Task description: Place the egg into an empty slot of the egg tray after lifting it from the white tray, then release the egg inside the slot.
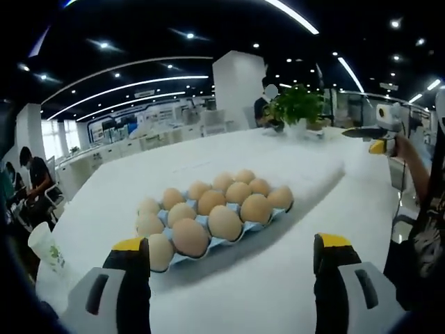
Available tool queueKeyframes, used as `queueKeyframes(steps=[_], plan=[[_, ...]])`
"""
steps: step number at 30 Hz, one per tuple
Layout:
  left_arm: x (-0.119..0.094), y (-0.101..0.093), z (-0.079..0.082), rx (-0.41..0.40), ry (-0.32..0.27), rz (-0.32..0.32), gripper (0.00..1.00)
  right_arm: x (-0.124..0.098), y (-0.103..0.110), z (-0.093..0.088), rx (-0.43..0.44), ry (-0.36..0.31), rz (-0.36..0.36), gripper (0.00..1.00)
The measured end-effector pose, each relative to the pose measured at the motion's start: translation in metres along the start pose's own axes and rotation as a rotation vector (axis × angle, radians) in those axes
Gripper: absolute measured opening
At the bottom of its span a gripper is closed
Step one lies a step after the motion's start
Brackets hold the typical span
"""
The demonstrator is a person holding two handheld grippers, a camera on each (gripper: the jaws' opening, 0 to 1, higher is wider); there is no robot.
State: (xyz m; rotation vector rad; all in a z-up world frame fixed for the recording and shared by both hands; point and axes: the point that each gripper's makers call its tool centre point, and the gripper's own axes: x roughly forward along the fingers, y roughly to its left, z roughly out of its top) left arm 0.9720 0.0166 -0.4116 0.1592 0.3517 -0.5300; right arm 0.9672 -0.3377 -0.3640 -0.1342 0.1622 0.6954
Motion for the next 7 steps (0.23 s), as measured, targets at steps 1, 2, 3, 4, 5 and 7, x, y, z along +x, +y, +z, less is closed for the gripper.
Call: queueKeyframes(steps=[1,2,3,4,5,7], plan=[[0.001,0.000,-0.002,-0.005,0.001,-0.003,1.00,0.000,0.000,-0.001,0.003,0.004,-0.005,1.00],[0.002,-0.001,-0.003,-0.015,0.002,-0.006,1.00,0.001,0.001,-0.003,0.003,0.014,-0.005,1.00],[0.004,-0.002,-0.004,-0.026,0.000,-0.012,1.00,0.004,0.001,-0.003,0.005,0.020,-0.004,1.00],[0.003,-0.003,-0.004,-0.029,-0.003,-0.015,1.00,0.008,0.002,-0.003,0.005,0.026,-0.004,1.00],[0.002,-0.004,-0.002,-0.033,-0.013,-0.017,1.00,0.012,0.004,-0.003,0.003,0.028,-0.003,1.00],[-0.001,-0.006,0.003,-0.050,-0.044,-0.029,1.00,0.017,0.008,-0.002,-0.009,0.048,-0.012,1.00]])
